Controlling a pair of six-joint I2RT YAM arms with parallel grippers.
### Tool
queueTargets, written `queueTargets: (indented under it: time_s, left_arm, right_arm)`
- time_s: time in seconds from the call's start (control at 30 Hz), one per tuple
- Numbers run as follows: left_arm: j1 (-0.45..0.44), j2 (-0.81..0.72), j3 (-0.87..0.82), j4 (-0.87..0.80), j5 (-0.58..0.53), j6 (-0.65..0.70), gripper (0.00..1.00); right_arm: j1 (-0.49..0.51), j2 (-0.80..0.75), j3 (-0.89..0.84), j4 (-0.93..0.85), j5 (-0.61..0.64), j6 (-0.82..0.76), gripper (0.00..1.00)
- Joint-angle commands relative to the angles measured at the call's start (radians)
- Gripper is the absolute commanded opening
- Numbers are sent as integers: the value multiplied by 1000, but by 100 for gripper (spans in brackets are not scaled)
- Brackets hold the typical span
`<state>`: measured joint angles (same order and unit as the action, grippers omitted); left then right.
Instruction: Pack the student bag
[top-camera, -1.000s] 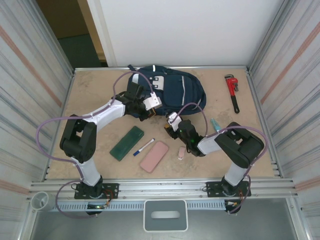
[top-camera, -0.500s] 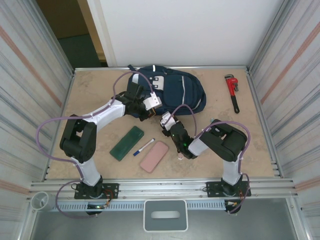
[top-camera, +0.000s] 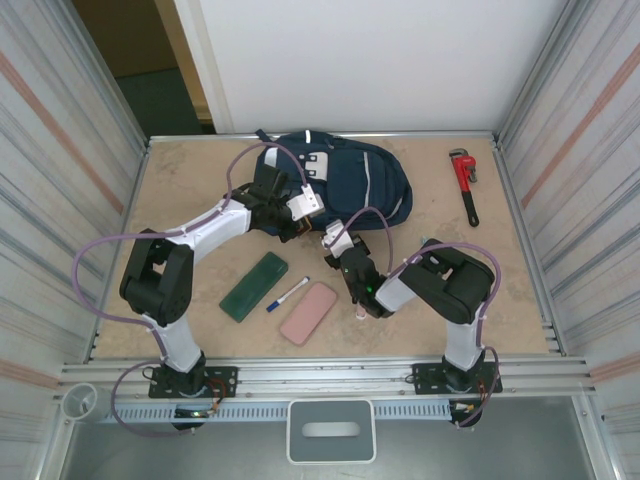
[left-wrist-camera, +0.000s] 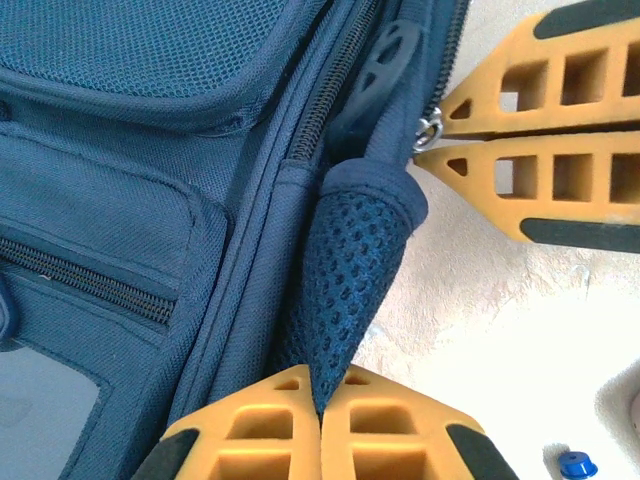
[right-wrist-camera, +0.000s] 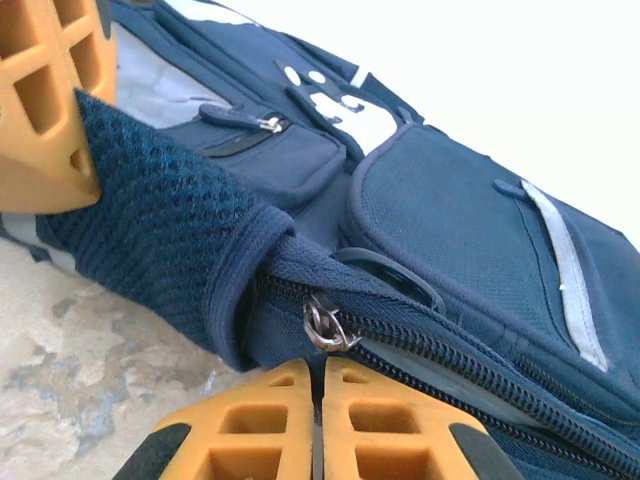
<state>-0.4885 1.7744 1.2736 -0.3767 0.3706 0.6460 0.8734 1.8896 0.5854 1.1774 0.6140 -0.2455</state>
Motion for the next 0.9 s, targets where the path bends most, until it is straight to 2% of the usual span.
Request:
queueTargets:
  time_s: [0.0, 0.23, 0.47, 0.57, 0.73, 0.87]
  left_arm:
    - [-1, -73, 23, 18, 21, -8, 0]
    - [17, -79, 5, 37, 9, 6, 0]
    - [25, -88, -6, 52, 28, 9, 0]
    - [22, -96, -6, 53, 63, -6, 0]
    - [22, -99, 13, 34, 91, -32, 0]
    - [22, -101, 21, 26, 90, -36, 0]
  right_arm:
    - [-4, -64, -32, -24, 39, 25, 0]
    - [-42, -172, -77, -190, -51, 135, 0]
    - [-110, -278, -55, -439, -267, 251, 0]
    - [-82, -284, -34, -480, -238, 249, 12]
    - [-55, -256, -25, -446, -177, 247, 38]
    - [-18, -193, 8, -385, -98, 196, 44]
